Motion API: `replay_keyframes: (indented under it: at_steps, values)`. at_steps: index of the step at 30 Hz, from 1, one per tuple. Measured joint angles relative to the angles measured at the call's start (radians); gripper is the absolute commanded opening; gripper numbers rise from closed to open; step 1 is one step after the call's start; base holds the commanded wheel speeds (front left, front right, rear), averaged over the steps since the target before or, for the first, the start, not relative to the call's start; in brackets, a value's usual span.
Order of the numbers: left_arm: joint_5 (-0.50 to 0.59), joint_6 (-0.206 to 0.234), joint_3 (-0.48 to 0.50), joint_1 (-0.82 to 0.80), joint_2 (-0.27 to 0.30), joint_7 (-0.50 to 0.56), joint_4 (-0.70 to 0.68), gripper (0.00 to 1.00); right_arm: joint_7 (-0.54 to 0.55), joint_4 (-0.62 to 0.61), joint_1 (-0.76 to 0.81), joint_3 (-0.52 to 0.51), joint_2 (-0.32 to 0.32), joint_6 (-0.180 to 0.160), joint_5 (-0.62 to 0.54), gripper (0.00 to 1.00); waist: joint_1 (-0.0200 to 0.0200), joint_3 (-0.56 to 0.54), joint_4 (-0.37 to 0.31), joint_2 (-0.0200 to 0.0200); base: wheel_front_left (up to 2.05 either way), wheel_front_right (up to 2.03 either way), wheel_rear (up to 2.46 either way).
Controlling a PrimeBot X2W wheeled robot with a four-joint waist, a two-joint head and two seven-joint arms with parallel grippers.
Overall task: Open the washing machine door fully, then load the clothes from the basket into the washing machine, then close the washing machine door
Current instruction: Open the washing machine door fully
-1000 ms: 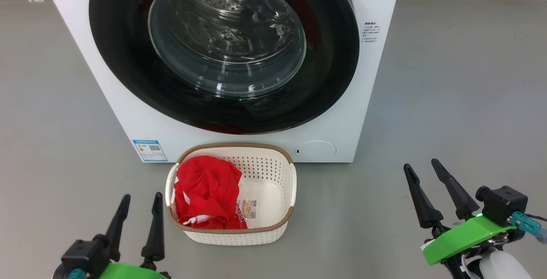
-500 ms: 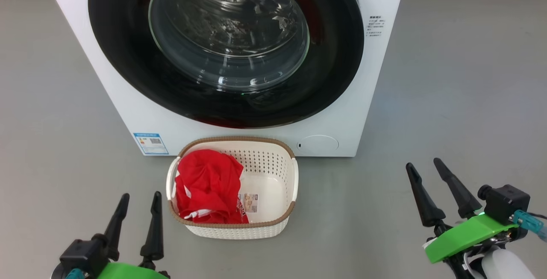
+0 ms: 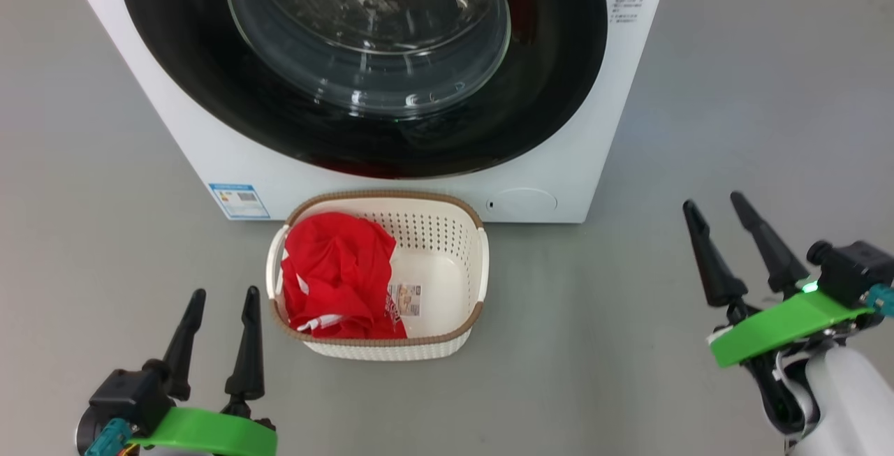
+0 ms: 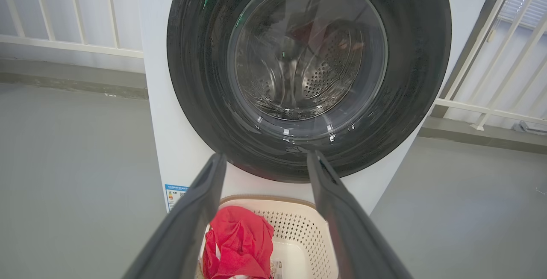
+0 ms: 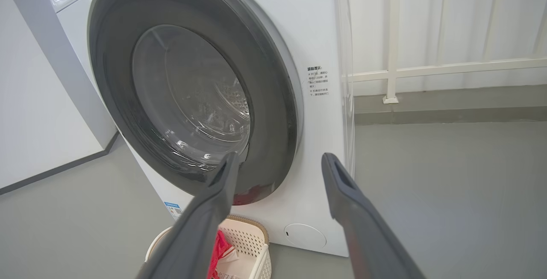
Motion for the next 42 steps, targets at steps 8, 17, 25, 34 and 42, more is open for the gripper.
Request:
replay_keyframes:
  at_steps: [8, 17, 25, 34, 42]
  values:
    - [0.007, 0.0, -0.003, -0.035, 0.0, 0.0, -0.019, 1.0, 0.0, 0.007, -0.074, -0.016, -0.027, 0.0, 0.039, 1.0, 0.0, 0.056, 0.006, 0.0, 0.0, 0.0, 0.0]
    - [0.017, 0.0, -0.011, -0.064, 0.001, 0.0, -0.044, 1.0, 0.0, 0.017, -0.174, -0.018, -0.069, 0.0, 0.148, 0.0, 0.0, 0.119, 0.017, 0.0, 0.0, 0.0, 0.0]
    - [0.024, 0.0, -0.016, -0.098, 0.0, 0.0, -0.069, 1.0, 0.0, 0.036, -0.284, 0.003, -0.146, 0.0, 0.28, 0.0, 0.0, 0.178, 0.03, 0.0, 0.0, 0.0, 0.0]
    - [0.023, 0.0, -0.022, -0.138, -0.008, 0.0, -0.115, 1.0, -0.003, 0.111, -0.428, 0.043, -0.21, 0.0, 0.562, 0.0, 0.0, 0.25, 0.056, 0.0, 0.0, 0.0, 0.0]
    - [0.023, 0.0, -0.025, -0.151, -0.011, -0.001, -0.132, 1.0, 0.152, 0.148, -0.557, 0.065, -0.251, 0.0, 0.851, 0.0, 0.0, 0.303, 0.076, 0.0, 0.0, 0.0, 0.0]
